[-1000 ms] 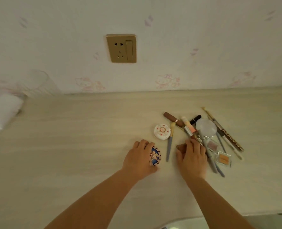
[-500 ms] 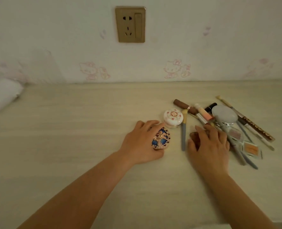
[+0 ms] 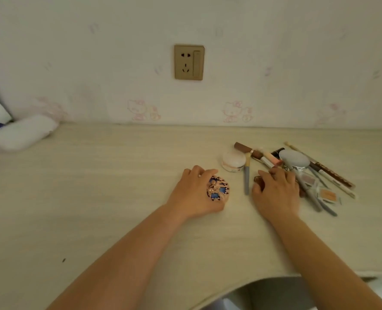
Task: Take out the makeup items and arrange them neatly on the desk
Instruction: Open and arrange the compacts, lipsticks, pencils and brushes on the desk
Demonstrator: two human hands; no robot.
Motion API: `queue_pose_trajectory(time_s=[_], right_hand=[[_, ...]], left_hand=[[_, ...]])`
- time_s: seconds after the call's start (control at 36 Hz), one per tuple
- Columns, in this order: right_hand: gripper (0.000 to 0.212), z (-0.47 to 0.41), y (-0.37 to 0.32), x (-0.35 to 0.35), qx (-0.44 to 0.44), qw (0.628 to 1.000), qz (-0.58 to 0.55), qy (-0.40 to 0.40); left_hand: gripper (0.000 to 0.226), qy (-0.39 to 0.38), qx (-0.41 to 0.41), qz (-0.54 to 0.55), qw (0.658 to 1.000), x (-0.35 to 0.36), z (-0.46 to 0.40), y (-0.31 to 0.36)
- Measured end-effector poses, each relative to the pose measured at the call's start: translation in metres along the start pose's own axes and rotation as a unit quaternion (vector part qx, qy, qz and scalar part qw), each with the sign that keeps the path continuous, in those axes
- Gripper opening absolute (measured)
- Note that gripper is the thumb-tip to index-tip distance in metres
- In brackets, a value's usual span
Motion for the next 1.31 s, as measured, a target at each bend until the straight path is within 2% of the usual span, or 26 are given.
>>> queue_pose_trajectory(time_s=[0.11, 0.22, 0.25, 0.31, 0.36, 0.42, 0.47, 0.56, 0.64, 0.72, 0.83, 0.92, 1.0, 1.08, 1.19, 1.31], right_hand=[[0.039, 0.001, -0.007, -0.007, -0.031, 0.998, -0.029, 0.054], [0.036, 0.013, -0.026, -0.019, -0.146, 0.969, -0.087, 0.18], [0.035, 0.017, -0.034, -0.02, -0.169, 0.959, -0.133, 0.185], [0.025, 0.021, -0.048, -0.025, -0.165, 0.938, -0.276, 0.132], [0.019, 0.024, -0.065, -0.023, -0.122, 0.898, -0.422, 0.013], [0.022, 0.027, -0.086, -0.016, -0.075, 0.817, -0.555, -0.142], [0.032, 0.028, -0.103, -0.009, -0.045, 0.74, -0.623, -0.248], [0.047, 0.028, -0.124, 0.003, -0.062, 0.686, -0.65, -0.32], [0.055, 0.026, -0.139, 0.014, -0.062, 0.667, -0.661, -0.339], [0.054, 0.02, -0.147, 0.019, -0.063, 0.665, -0.659, -0.347], [0.06, 0.013, -0.151, 0.028, -0.071, 0.661, -0.676, -0.318], [0.06, 0.011, -0.151, 0.033, -0.061, 0.659, -0.692, -0.288], [0.05, 0.012, -0.151, 0.034, -0.063, 0.641, -0.707, -0.292], [0.063, 0.012, -0.15, 0.034, -0.07, 0.62, -0.723, -0.297], [0.069, 0.013, -0.149, 0.037, -0.072, 0.617, -0.722, -0.304], [0.05, 0.016, -0.15, 0.037, -0.066, 0.626, -0.715, -0.304]], left_hand=[[0.073, 0.06, -0.051, 0.107, 0.991, -0.004, 0.007, -0.006], [0.067, 0.099, -0.103, 0.266, 0.953, -0.013, 0.012, -0.009], [0.065, 0.105, -0.114, 0.295, 0.943, -0.015, 0.012, -0.011], [0.058, 0.119, -0.133, 0.352, 0.919, -0.019, 0.014, -0.016], [0.044, 0.124, -0.136, 0.446, 0.876, -0.022, 0.017, -0.02], [0.03, 0.114, -0.138, 0.533, 0.827, -0.023, 0.02, -0.024], [0.033, 0.114, -0.135, 0.563, 0.807, -0.026, 0.022, -0.03], [0.052, 0.124, -0.127, 0.557, 0.811, -0.029, 0.025, -0.038], [0.038, 0.138, -0.118, 0.545, 0.818, -0.029, 0.026, -0.044], [0.029, 0.151, -0.127, 0.542, 0.817, -0.028, 0.026, -0.048], [0.034, 0.158, -0.13, 0.535, 0.82, -0.026, 0.026, -0.05], [0.053, 0.151, -0.121, 0.5, 0.844, -0.029, 0.024, -0.051], [0.048, 0.121, -0.1, 0.491, 0.857, -0.033, 0.024, -0.055], [0.072, 0.088, -0.059, 0.441, 0.891, -0.033, 0.027, -0.06], [0.079, 0.098, -0.029, 0.392, 0.914, -0.036, 0.031, -0.059], [0.076, 0.122, -0.013, 0.384, 0.915, -0.04, 0.032, -0.057]])
Point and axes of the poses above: each hand's wrist, its own z-axis away from the middle knuckle, its own x-axis out of the palm, y = z × x, the point moved 5 cm from there along -z, towards the middle knuckle, and after that the axes turned 1 degree about -x, right-handed, at the moved point
